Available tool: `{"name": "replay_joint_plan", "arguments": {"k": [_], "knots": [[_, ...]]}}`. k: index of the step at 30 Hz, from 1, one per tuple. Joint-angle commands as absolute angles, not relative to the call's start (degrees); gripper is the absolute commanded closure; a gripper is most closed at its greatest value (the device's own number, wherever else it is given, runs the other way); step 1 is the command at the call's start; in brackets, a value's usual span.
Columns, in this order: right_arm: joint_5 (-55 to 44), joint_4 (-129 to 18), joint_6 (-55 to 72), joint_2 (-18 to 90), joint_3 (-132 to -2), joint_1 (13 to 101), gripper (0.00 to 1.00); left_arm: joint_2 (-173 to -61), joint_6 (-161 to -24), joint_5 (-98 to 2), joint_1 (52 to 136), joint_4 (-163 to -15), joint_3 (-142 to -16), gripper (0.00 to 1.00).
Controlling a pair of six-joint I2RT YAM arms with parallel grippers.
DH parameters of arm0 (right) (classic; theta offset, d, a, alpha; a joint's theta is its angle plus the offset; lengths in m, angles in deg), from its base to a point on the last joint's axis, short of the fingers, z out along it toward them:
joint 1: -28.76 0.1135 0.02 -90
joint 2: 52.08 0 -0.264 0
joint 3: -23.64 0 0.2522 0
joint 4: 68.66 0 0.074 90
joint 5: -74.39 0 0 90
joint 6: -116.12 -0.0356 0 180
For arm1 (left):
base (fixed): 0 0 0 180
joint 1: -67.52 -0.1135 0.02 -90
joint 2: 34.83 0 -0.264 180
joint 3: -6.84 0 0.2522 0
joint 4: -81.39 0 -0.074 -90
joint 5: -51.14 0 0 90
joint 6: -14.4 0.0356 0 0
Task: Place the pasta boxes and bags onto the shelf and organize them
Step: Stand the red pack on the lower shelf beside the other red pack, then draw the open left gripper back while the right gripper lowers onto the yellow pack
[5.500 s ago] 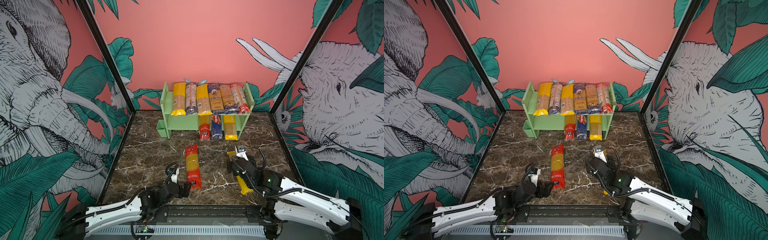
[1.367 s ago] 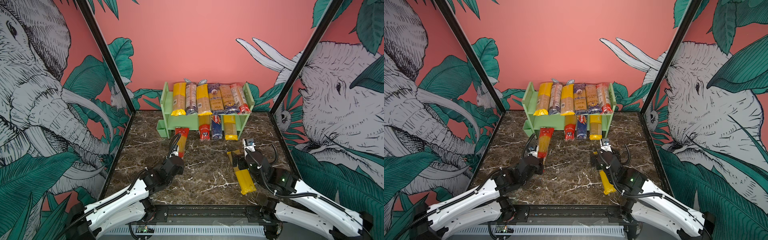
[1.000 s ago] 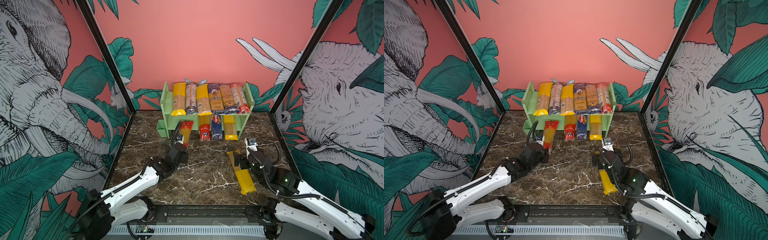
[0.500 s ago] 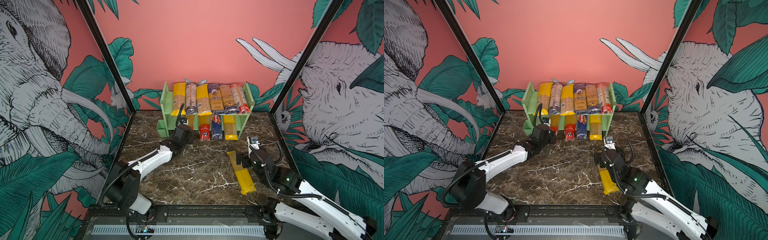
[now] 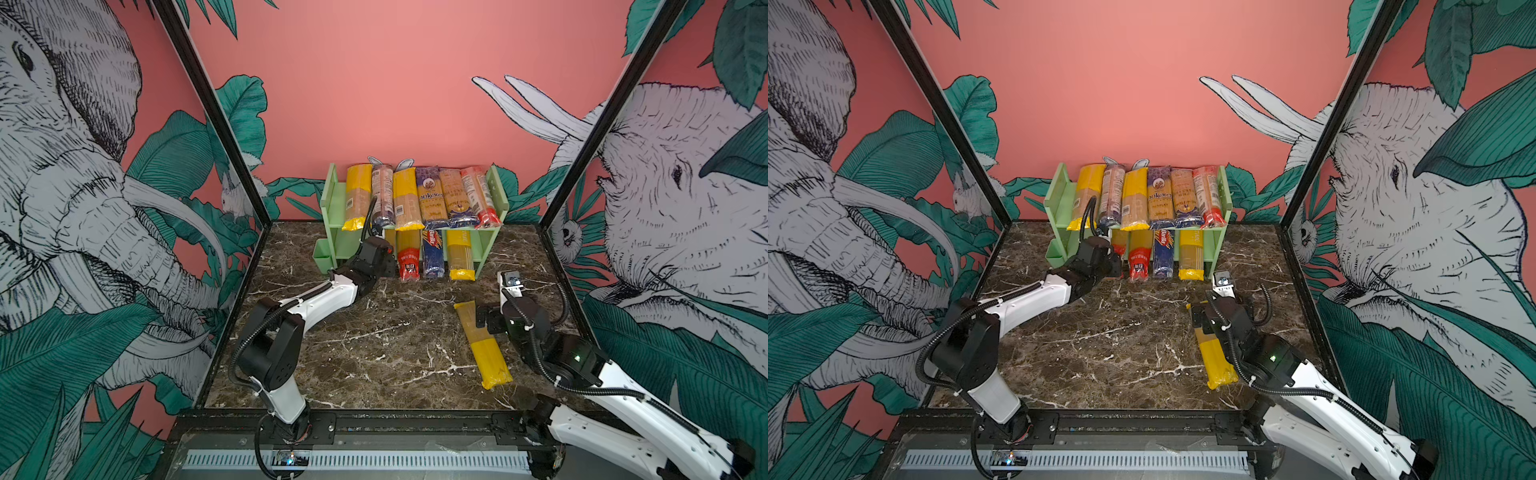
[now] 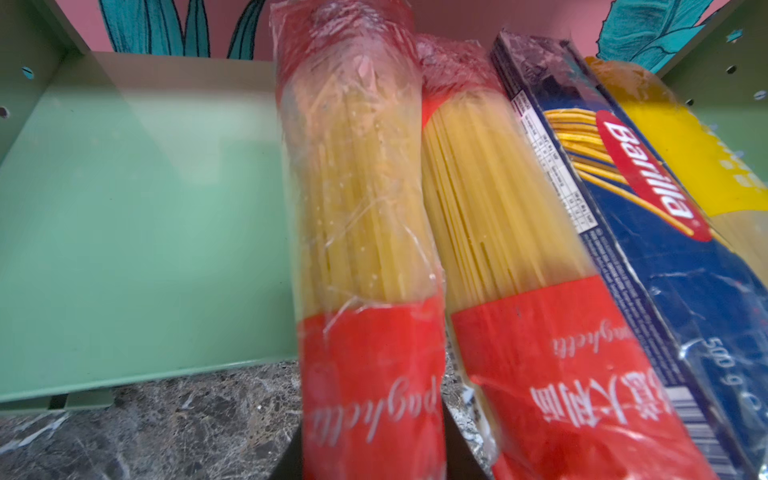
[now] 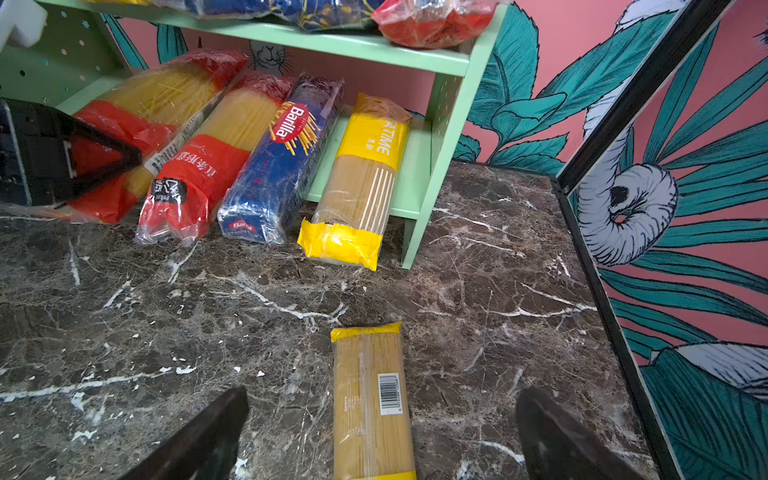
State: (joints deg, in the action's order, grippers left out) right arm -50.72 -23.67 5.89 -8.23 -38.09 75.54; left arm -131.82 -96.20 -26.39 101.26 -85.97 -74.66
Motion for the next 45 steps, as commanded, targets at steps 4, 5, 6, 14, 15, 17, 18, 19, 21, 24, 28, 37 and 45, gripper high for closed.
{"name": "replay_joint_plan", "arguments": {"k": [4,5,6,14,15,17,18,19,21,24,28,37,45], "knots": [[-50.86,-23.7,6.22,-9.49,-37.68,74.81,0.01,-131.11,-95.94,-26.78,100.22,-96.5,-79.1,0.78],[-50.63,-23.53,6.11,-9.45,-37.58,74.74,0.01,-131.31,-96.18,-27.18,100.13,-96.63,-78.99,0.71],[-50.67,-23.37,6.0,-9.45,-37.58,74.78,0.01,-131.52,-96.46,-27.6,100.08,-96.61,-79.05,0.64],[-50.52,-22.73,5.42,-10.51,-36.88,74.46,0.01,-130.65,-97.18,-29.5,100.09,-95.22,-78.04,0.4],[-50.5,-22.55,5.34,-10.53,-36.79,74.48,0.01,-130.28,-96.99,-29.45,100.12,-94.79,-77.8,0.38],[-50.37,-22.55,5.3,-10.51,-36.71,74.48,0.01,-129.18,-96.72,-29.45,100.05,-94.38,-77.29,0.29],[-50.45,-22.48,5.23,-10.36,-36.76,74.5,0.01,-128.63,-96.52,-29.49,100.11,-94.11,-76.98,0.21],[-50.4,-22.29,5.28,-10.15,-36.83,74.46,0.01,-127.98,-96.34,-29.39,100.13,-93.78,-76.73,0.19],[-50.33,-22.07,5.11,-10.01,-36.96,74.46,0.01,-126.98,-96.26,-29.41,100.06,-93.19,-76.27,0.12],[-50.47,-21.94,4.76,-9.94,-36.83,74.51,0.01,-125.92,-95.95,-29.43,100.1,-92.07,-75.72,0.07],[-50.5,-21.41,3.93,-9.5,-36.53,74.49,0.01,-124.04,-95.63,-28.61,100.1,-91.33,-74.44,0.04],[-50.26,-22.23,1.29,-7.73,-32.83,74.43,0.01,-119.17,-96.03,-28.87,100.2,-89.14,-71.03,0.01],[-47.81,-25.36,-1.93,-4.01,-27.86,73.6,0.01,-113.18,-98.16,-29.71,101.08,-88.35,-64.6,0.01]]}}
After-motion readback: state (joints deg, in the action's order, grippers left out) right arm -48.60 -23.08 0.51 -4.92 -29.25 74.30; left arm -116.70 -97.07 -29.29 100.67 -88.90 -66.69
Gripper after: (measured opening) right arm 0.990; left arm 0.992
